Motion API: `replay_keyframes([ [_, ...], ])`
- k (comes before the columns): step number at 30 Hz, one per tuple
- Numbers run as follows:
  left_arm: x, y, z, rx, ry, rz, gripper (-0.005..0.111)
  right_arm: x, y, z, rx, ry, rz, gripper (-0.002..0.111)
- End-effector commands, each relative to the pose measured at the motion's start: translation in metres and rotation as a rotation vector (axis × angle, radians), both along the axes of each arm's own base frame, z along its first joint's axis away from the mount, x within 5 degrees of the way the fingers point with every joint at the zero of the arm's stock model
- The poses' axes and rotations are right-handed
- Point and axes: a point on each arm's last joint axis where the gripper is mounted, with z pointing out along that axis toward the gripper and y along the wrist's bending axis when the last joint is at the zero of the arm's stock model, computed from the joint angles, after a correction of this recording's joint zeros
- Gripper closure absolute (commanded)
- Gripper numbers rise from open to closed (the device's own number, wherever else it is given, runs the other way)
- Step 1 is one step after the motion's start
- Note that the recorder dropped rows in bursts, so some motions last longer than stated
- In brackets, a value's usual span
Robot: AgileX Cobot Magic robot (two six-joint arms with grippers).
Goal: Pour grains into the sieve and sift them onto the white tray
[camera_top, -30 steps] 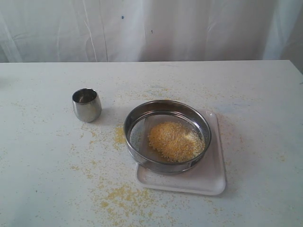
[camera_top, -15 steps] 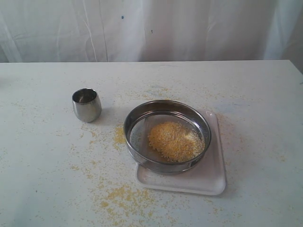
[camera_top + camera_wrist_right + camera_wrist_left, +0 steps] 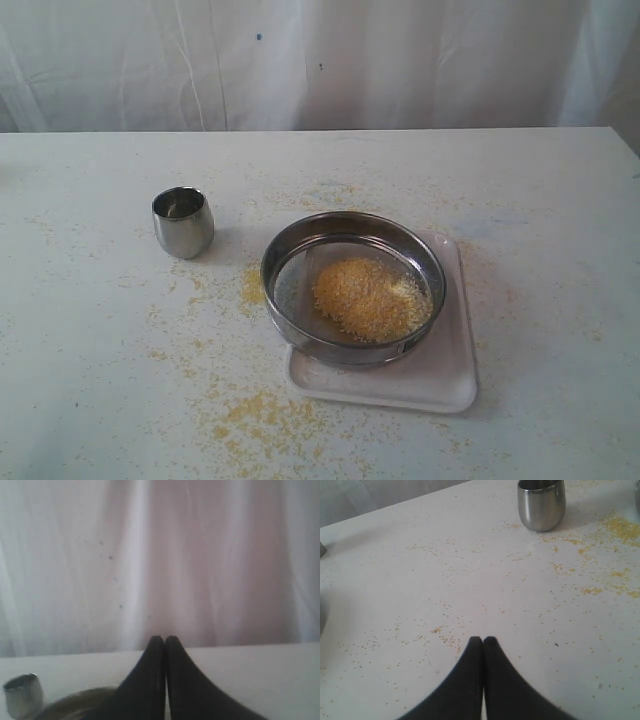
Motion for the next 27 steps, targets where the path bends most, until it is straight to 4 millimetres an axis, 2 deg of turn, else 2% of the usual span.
replay_keyframes([
  [1,0.0,-0.001,-0.001,-0.001,-0.005,-0.01,0.107,0.004,-0.01,-0.011,0.011,0.131,-0.189,0.108],
  [6,0.0,-0.001,-0.001,-0.001,-0.005,-0.01,0.107,0.005,-0.017,-0.01,0.102,0.121,-0.286,0.108],
  [10,0.0,-0.001,-0.001,-0.001,-0.005,-0.01,0.107,0.002,-0.018,0.007,0.211,-0.059,-0.263,0.108],
  [14,0.0,-0.001,-0.001,-0.001,-0.005,-0.01,0.107,-0.003,-0.018,0.048,0.151,-0.235,-0.282,0.108],
  [17,0.0,-0.001,-0.001,-0.001,-0.005,-0.01,0.107,0.004,-0.014,0.085,-0.013,-0.275,-0.298,0.108],
  [20,0.0,-0.001,-0.001,-0.001,-0.005,-0.01,0.107,0.025,-0.012,0.115,-0.142,-0.27,-0.282,0.108],
  [22,0.0,-0.001,-0.001,-0.001,-0.005,-0.01,0.107,0.044,-0.014,0.128,-0.151,-0.225,-0.272,0.108],
  [25,0.0,-0.001,-0.001,-0.001,-0.005,-0.01,0.107,0.082,-0.018,0.133,-0.168,-0.06,-0.269,0.108],
  [27,0.0,-0.001,-0.001,-0.001,-0.005,-0.01,0.107,0.113,-0.022,0.123,-0.178,0.15,-0.274,0.108],
])
